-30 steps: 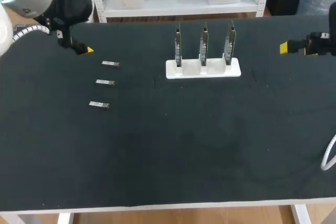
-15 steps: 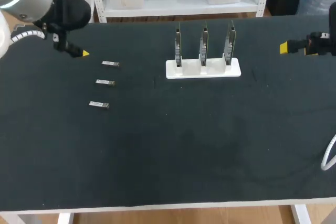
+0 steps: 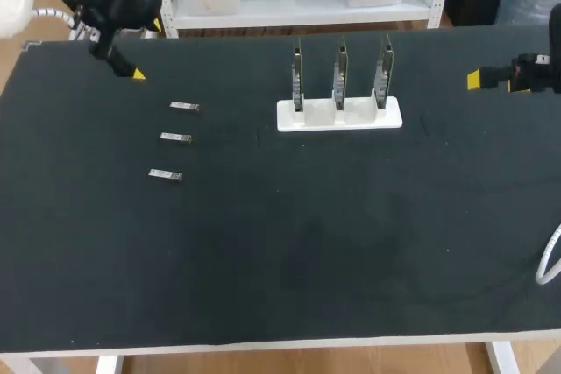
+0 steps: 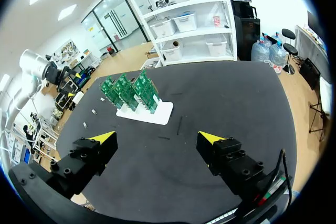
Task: Pick up the optical module with the left hand, and insert it into the network port with the right hand.
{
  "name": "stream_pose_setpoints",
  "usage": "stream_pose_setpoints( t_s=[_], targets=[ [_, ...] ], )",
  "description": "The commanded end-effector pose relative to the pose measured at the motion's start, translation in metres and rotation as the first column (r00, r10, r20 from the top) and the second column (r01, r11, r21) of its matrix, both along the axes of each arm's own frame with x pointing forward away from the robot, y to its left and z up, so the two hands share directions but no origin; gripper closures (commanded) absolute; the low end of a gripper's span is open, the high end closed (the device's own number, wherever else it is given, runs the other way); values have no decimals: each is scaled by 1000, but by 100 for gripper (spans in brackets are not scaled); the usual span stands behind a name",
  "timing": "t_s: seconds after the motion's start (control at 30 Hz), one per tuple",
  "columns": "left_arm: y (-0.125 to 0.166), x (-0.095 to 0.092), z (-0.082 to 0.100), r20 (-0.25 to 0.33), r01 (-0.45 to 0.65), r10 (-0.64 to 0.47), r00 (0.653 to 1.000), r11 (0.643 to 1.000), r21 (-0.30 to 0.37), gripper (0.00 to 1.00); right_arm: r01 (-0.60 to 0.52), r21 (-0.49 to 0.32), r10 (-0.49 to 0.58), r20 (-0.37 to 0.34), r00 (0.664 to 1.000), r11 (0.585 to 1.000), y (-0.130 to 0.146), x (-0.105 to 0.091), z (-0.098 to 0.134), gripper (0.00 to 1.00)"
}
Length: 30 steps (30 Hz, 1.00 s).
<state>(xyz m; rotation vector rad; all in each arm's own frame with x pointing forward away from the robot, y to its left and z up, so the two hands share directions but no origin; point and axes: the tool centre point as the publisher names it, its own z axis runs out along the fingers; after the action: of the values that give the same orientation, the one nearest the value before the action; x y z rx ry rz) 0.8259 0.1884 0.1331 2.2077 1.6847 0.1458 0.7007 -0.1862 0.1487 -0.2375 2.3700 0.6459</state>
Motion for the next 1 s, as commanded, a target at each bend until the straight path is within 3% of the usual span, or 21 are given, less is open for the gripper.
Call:
stream_pose_setpoints(
  t_s=[0.03,0.2,0.27,0.7,0.9,1.0],
  targets=[
    [-6,25,-5,-196,58,-32,980,990,131,0,6,-6,-6,-1,1000,1000,1,-1,1,0],
    [-11,22,-14,-193,120,-88,977,979,163,0,6,-6,-6,-1,1000,1000,1,-1,1,0],
    [-13,21,-24,-203,132,-86,975,964,229,0,6,-6,-6,-1,1000,1000,1,-1,1,0],
    [-28,17,-55,-179,146,-109,978,967,209,0,6,-6,-6,-1,1000,1000,1,-1,1,0],
    [-26,15,-76,-182,104,-58,982,961,255,0,6,-6,-6,-1,1000,1000,1,-1,1,0],
    [-26,14,-83,-182,66,-22,983,969,238,0,6,-6,-6,-1,1000,1000,1,-1,1,0]
  ],
)
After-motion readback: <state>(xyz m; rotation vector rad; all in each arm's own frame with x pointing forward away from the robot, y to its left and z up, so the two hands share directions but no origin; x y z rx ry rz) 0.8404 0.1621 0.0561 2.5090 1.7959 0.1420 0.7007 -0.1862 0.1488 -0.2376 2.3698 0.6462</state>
